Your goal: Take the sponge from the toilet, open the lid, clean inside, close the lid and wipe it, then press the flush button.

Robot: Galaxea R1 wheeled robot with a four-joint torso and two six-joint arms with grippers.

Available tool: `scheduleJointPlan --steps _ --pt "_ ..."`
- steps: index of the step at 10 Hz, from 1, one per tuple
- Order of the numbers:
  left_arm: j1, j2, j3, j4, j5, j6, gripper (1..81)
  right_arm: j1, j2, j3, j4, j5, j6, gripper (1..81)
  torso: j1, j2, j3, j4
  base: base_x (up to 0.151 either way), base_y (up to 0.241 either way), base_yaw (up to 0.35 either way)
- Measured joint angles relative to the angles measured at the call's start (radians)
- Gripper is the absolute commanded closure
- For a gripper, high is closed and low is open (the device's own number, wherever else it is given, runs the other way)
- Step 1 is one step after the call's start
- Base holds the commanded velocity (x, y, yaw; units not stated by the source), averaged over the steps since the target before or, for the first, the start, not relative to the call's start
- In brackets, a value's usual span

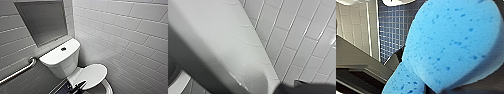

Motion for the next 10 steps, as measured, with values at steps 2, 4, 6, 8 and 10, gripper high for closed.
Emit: scheduleJointPlan --steps 2,4,6,8,10 --pt "-0.012 -0.037 0.011 -0.049 -0.112 -0.027 1.0 0.0 0.0 0.001 0.0 0.0 0.0 81.1 0.0 0.0 0.0 0.0 0.0 0.0 0.0" --pt "-0.033 -0.085 0.02 -0.092 -0.19 -0.041 1.0 -0.001 0.0 0.008 0.0 0.0 0.0 81.1 0.0 0.0 0.0 0.0 0.0 0.0 0.0" --pt "-0.045 -0.134 0.022 -0.132 -0.233 -0.042 1.0 0.0 0.0 0.014 0.0 0.0 0.0 81.1 0.0 0.0 0.0 0.0 0.0 0.0 0.0" --pt "-0.039 -0.165 0.01 -0.174 -0.234 -0.042 1.0 0.0 0.0 0.025 0.0 0.0 -0.001 81.1 0.0 0.0 0.0 0.0 0.0 0.0 0.0" --pt "-0.035 -0.179 -0.013 -0.189 -0.238 -0.056 1.0 -0.001 0.0 0.026 0.0 0.0 0.0 81.1 0.0 0.0 0.0 0.0 0.0 0.0 0.0"
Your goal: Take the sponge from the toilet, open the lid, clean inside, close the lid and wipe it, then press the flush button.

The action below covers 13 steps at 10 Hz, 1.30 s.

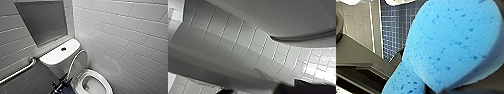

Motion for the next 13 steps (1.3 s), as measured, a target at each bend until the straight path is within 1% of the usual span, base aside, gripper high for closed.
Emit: scheduleJointPlan --steps 2,4,5,6,7,8,9,11,12,13 --pt "0.003 -0.032 -0.027 -0.011 0.0 0.002 1.0 0.0 0.0 0.0 0.0 0.0 0.0 81.1 0.0 0.0 0.0 0.0 0.0 0.0 0.0" --pt "0.005 -0.04 -0.048 -0.017 0.001 0.001 1.0 0.0 -0.005 0.004 0.0 0.0 0.0 81.1 0.0 0.0 0.0 0.0 0.0 0.0 0.0" --pt "0.005 -0.041 -0.056 -0.011 0.002 0.001 1.0 0.0 -0.008 0.006 0.0 0.0 0.0 81.1 0.0 0.0 0.0 0.0 0.0 0.0 0.0" --pt "0.004 -0.045 -0.066 0.021 0.01 0.001 1.0 0.0 -0.008 0.006 0.0 0.0 0.0 81.1 0.0 0.0 0.0 0.0 0.0 0.0 0.0" --pt "0.003 -0.048 -0.086 0.101 0.059 0.0 1.0 0.001 -0.008 0.006 0.0 0.0 0.0 81.1 0.0 0.0 0.0 0.0 0.0 0.0 0.0" --pt "0.004 -0.051 -0.114 0.218 0.133 -0.01 1.0 0.001 -0.008 0.003 0.0 0.0 0.0 81.1 0.0 0.0 0.0 0.0 0.0 0.0 0.0" --pt "0.006 -0.055 -0.143 0.386 0.179 -0.037 1.0 0.001 -0.008 -0.004 0.0 0.0 0.0 81.1 0.0 0.0 0.0 0.0 0.0 0.0 0.0" --pt "0.008 -0.066 -0.197 0.704 0.2 -0.096 1.0 0.001 -0.008 -0.014 0.0 0.0 -0.003 81.1 0.0 0.0 0.0 0.0 0.0 0.0 0.0" --pt "0.017 -0.074 -0.226 0.821 0.208 -0.117 1.0 0.001 -0.008 -0.017 0.0 0.0 -0.003 81.1 0.0 0.0 0.0 0.0 0.0 0.0 0.0" --pt "0.035 -0.083 -0.246 0.9 0.228 -0.136 1.0 0.002 -0.008 -0.024 0.0 -0.001 -0.004 81.1 0.0 0.0 0.0 0.0 0.0 0.0 0.0"
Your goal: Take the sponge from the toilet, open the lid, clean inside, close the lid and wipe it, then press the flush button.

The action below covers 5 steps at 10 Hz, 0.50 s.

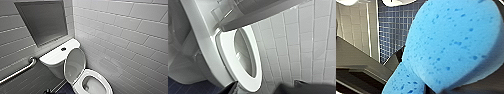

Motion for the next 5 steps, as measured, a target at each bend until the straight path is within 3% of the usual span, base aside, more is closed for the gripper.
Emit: scheduleJointPlan --steps 5 --pt "0.268 0.029 -0.051 0.279 0.201 -0.024 1.0 0.007 0.024 -0.118 -0.029 -0.008 0.0 81.1 0.0 0.0 0.0 0.0 0.0 0.0 0.0"
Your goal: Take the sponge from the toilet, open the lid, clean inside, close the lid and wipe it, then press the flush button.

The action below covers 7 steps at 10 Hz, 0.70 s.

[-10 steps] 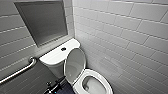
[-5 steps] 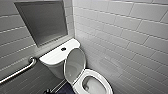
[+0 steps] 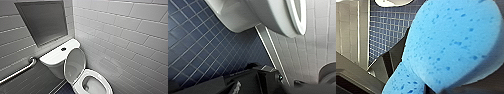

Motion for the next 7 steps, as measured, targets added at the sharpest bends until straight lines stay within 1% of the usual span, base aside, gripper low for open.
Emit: scheduleJointPlan --steps 2,3,5,7 --pt "0.076 0.046 -0.064 0.07 0.053 0.001 1.0 -0.001 0.023 -0.021 -0.016 0.0 0.0 81.1 0.0 0.0 0.0 0.0 0.0 0.0 0.0" --pt "0.097 0.089 -0.113 0.096 0.077 0.001 1.0 -0.001 0.034 -0.044 -0.018 -0.001 0.001 81.1 0.0 0.0 0.0 0.0 0.0 0.0 0.0" --pt "0.142 0.171 -0.21 0.135 0.092 0.002 1.0 -0.001 0.058 -0.093 -0.019 -0.003 0.004 81.1 0.0 0.0 0.0 0.0 0.0 0.0 0.0" --pt "0.18 0.225 -0.331 0.157 0.1 0.005 1.0 -0.004 0.094 -0.134 -0.02 -0.005 0.007 81.1 0.0 0.0 0.001 0.0 0.0 0.0 0.0"
